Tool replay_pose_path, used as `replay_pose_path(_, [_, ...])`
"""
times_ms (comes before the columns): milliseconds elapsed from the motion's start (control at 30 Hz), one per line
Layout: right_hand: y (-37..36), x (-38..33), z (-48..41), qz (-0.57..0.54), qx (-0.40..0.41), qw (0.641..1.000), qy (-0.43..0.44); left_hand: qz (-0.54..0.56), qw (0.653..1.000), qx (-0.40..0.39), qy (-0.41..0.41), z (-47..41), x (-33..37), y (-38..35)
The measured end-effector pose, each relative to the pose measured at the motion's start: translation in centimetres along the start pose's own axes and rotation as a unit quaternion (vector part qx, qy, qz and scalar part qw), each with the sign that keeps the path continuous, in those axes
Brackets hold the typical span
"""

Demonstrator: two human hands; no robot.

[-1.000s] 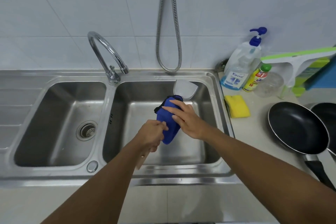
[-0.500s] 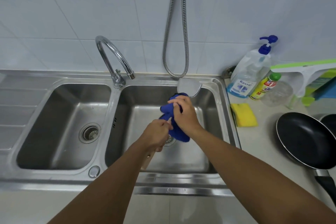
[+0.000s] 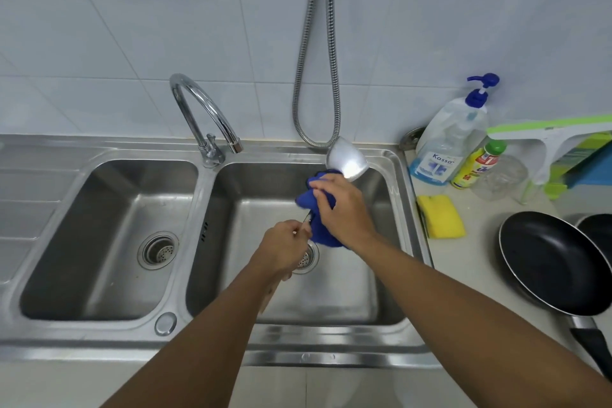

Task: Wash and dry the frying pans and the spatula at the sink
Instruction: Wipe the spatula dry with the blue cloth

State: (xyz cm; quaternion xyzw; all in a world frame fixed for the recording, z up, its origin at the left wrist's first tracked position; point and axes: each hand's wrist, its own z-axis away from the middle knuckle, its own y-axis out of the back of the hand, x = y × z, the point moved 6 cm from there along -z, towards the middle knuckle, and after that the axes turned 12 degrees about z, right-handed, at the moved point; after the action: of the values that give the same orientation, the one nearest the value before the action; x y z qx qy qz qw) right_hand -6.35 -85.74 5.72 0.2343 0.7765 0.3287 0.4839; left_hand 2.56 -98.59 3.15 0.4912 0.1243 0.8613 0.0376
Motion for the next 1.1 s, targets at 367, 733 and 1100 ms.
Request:
replay_pose_path(367, [1.7,3.5,-2.9,0.136,-0.027,0.99,-0.014,0.024,0.999,0.005,-0.04,1.3,0.0,0.7])
replay_pose_path(733, [2.0,2.1,-4.7,0.211,-0.027,0.972,0.099,-0.112,0.989,-0.005,-0.099,1.9,1.3,0.8])
replay_pose_path(1100, [2.7,1.8,-4.5,0.24,-0.014,0.969,0.052,-0.125,0.985,0.023,-0.119,2.3,0.9,0.4])
